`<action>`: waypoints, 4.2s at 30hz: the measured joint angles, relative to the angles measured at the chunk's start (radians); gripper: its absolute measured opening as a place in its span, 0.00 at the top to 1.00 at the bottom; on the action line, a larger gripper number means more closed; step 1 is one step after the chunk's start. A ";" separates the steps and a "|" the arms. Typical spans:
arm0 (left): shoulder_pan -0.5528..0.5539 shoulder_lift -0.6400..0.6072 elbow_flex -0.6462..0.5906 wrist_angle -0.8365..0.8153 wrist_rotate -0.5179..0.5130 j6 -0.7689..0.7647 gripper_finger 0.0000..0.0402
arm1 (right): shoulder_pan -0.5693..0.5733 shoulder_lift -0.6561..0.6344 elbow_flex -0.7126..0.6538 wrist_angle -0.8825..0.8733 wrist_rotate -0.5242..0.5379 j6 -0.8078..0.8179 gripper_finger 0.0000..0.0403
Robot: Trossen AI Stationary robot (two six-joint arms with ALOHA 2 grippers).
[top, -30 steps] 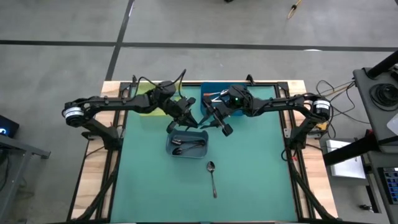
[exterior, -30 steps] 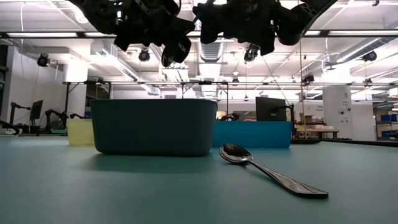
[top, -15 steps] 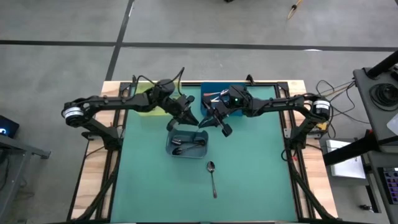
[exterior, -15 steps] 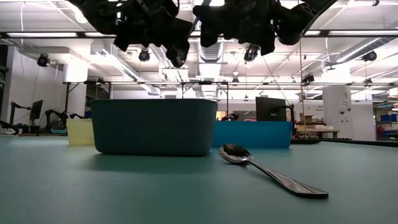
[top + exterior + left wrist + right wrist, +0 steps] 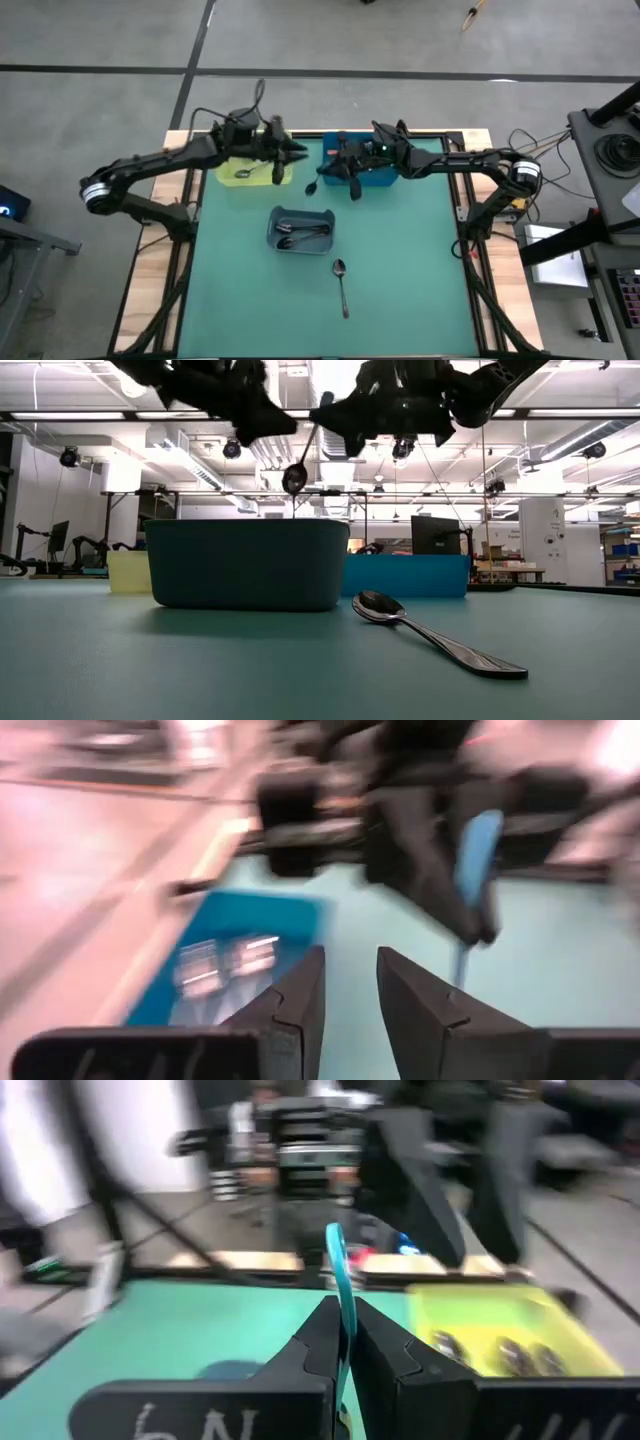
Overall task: Sort silverware by color (type)
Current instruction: Adjust the blue spoon in the green bin
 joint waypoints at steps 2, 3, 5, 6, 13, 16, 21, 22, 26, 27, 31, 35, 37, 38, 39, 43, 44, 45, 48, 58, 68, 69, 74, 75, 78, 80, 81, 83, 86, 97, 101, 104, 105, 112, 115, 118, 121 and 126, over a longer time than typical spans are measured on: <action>-0.023 -0.047 0.000 -0.050 -0.165 0.045 0.81 | -0.011 -0.007 -0.003 -0.010 0.099 0.033 0.98; -0.035 -0.070 -0.001 -0.069 -0.231 0.064 0.81 | -0.015 -0.007 -0.008 -0.007 0.154 0.053 0.98; -0.065 -0.111 -0.013 -0.084 -0.339 0.085 0.81 | -0.022 -0.007 -0.026 0.002 0.278 0.077 0.98; -0.083 -0.124 -0.020 -0.083 -0.386 0.089 0.81 | -0.025 -0.006 -0.041 0.021 0.343 0.089 0.98; -0.171 -0.138 -0.106 -0.010 -0.480 0.051 0.81 | -0.018 -0.004 -0.236 0.493 0.553 0.181 0.98; -0.202 -0.100 -0.137 0.091 -0.480 0.062 0.81 | 0.001 0.005 -0.305 0.680 0.617 0.197 0.98; -0.243 0.000 -0.116 0.231 -0.542 0.178 0.75 | 0.014 0.007 -0.315 0.723 0.648 0.198 0.98; -0.247 0.021 -0.105 0.252 -0.565 0.197 0.73 | 0.014 0.007 -0.310 0.713 0.649 0.198 0.98; -0.251 0.114 -0.055 0.300 -0.645 0.228 0.64 | 0.019 0.007 -0.308 0.715 0.650 0.196 0.98; -0.251 0.133 -0.043 0.292 -0.670 0.228 0.62 | 0.019 0.007 -0.308 0.714 0.649 0.195 0.98; -0.251 0.202 -0.006 0.278 -0.717 0.232 0.56 | 0.018 0.007 -0.308 0.705 0.651 0.195 0.98; -0.251 0.249 0.030 0.280 -0.766 0.230 0.55 | 0.018 0.007 -0.308 0.700 0.652 0.190 0.98; -0.251 0.260 0.040 0.285 -0.792 0.230 0.56 | 0.018 0.007 -0.308 0.700 0.657 0.210 0.98; -0.251 0.264 0.042 0.278 -0.795 0.230 0.57 | 0.018 0.007 -0.308 0.700 0.670 0.228 0.98; -0.251 0.269 0.049 0.280 -0.796 0.230 0.58 | 0.018 0.007 -0.308 0.699 0.676 0.245 0.98; -0.251 0.269 0.051 0.305 -0.796 0.232 0.62 | 0.018 0.007 -0.308 0.693 0.700 0.287 0.98; -0.251 0.269 0.051 0.306 -0.796 0.232 0.63 | 0.018 0.007 -0.308 0.691 0.702 0.288 0.98; -0.251 0.269 0.051 0.308 -0.796 0.232 0.64 | 0.018 0.008 -0.308 0.691 0.705 0.291 0.98; -0.251 0.269 0.051 0.311 -0.788 0.231 0.68 | 0.021 0.008 -0.308 0.692 0.714 0.293 0.98; -0.251 0.279 0.051 0.337 -0.760 0.228 0.71 | 0.022 0.008 -0.308 0.692 0.727 0.291 0.98; -0.251 0.311 0.051 0.372 -0.773 0.235 0.76 | 0.022 0.008 -0.308 0.692 0.728 0.284 0.98; -0.251 0.311 0.051 0.369 -0.773 0.235 0.78 | 0.022 0.008 -0.308 0.692 0.728 0.284 0.98; -0.250 0.311 0.051 0.364 -0.777 0.203 0.97 | 0.022 0.009 -0.309 0.691 0.729 0.283 0.98; -0.251 0.311 0.051 0.364 -0.776 0.191 0.98 | 0.022 0.009 -0.309 0.691 0.727 0.282 0.98; -0.252 0.311 0.052 0.360 -0.785 0.178 0.99 | 0.023 0.009 -0.309 0.691 0.727 0.278 0.98; -0.252 0.311 0.060 0.346 -0.787 0.176 0.99 | 0.022 0.009 -0.309 0.691 0.728 0.277 0.98; -0.251 0.311 0.066 0.337 -0.787 0.176 0.99 | 0.022 0.009 -0.309 0.693 0.728 0.277 0.98; -0.252 0.311 0.076 0.331 -0.788 0.175 0.99 | 0.022 0.009 -0.309 0.700 0.728 0.275 0.97; -0.254 0.311 0.093 0.301 -0.789 0.166 1.00 | 0.022 0.009 -0.309 0.700 0.731 0.273 0.95; -0.250 0.308 0.131 0.221 -0.797 0.144 1.00 | 0.022 0.009 -0.309 0.684 0.728 0.287 0.69; -0.229 0.272 0.136 0.137 -0.808 0.185 1.00 | 0.010 0.007 -0.309 0.676 0.728 0.272 0.61; -0.198 0.239 0.166 -0.033 -0.810 0.211 1.00 | -0.009 0.002 -0.309 0.637 0.728 0.274 0.57; -0.183 0.228 0.183 -0.113 -0.809 0.224 1.00 | -0.016 0.000 -0.309 0.623 0.729 0.278 0.57; -0.002 0.215 0.387 -0.825 -0.670 0.362 1.00 | -0.064 -0.006 -0.309 0.554 0.728 0.290 0.57; 0.106 0.218 0.405 -0.990 -0.521 0.441 1.00 | -0.077 -0.007 -0.309 0.530 0.728 0.271 0.58; 0.198 0.217 0.390 -1.026 -0.450 0.464 1.00 | -0.096 -0.010 -0.309 0.492 0.728 0.263 0.59; 0.260 0.226 0.366 -1.093 -0.447 0.464 1.00 | -0.113 -0.010 -0.309 0.483 0.731 0.245 0.59; 0.285 0.229 0.267 -1.119 -0.447 0.515 1.00 | -0.134 -0.010 -0.309 0.484 0.727 0.211 0.60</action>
